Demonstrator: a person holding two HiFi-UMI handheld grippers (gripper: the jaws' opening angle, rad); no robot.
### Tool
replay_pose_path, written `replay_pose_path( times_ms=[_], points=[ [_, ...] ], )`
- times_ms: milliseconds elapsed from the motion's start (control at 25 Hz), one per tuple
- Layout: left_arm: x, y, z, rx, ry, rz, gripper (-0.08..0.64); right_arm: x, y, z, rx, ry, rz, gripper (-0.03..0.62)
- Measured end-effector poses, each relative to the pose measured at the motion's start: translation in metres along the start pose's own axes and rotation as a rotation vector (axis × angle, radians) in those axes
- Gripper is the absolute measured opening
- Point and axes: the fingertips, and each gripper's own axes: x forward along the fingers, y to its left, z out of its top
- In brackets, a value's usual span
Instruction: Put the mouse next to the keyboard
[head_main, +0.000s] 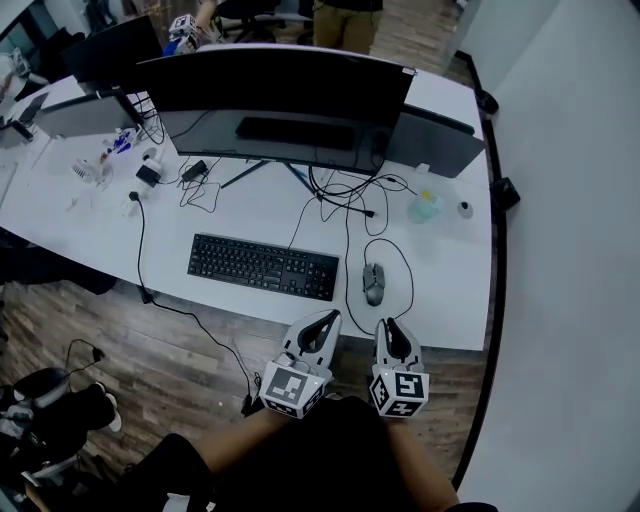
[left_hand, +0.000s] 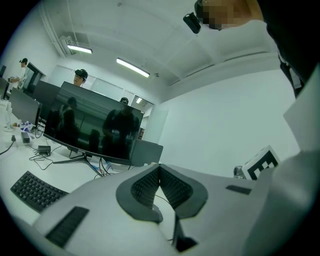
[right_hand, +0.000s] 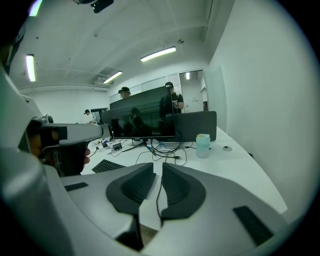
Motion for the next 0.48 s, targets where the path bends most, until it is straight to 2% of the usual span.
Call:
replay_pose_path(
  times_ms=[160,360,480],
  points=[
    [-0.024,-0.031,-0.007,0.01,-0.004,0.042,0.003,-0.04,0.003,0.003,-0.012,-0.057,0.051,0.037],
    [-0.056,-0.085,-0.011,0.04,-0.025,0.053,0.003,-0.107,0.02,0.015,0.016,-0.144,0.169,0.018],
    [-0.075,-0.117,-0.013,0.053,-0.035,0.057,0.003,-0.149,0.026,0.021,0.003,-0.193,0.184,0.018]
  ],
)
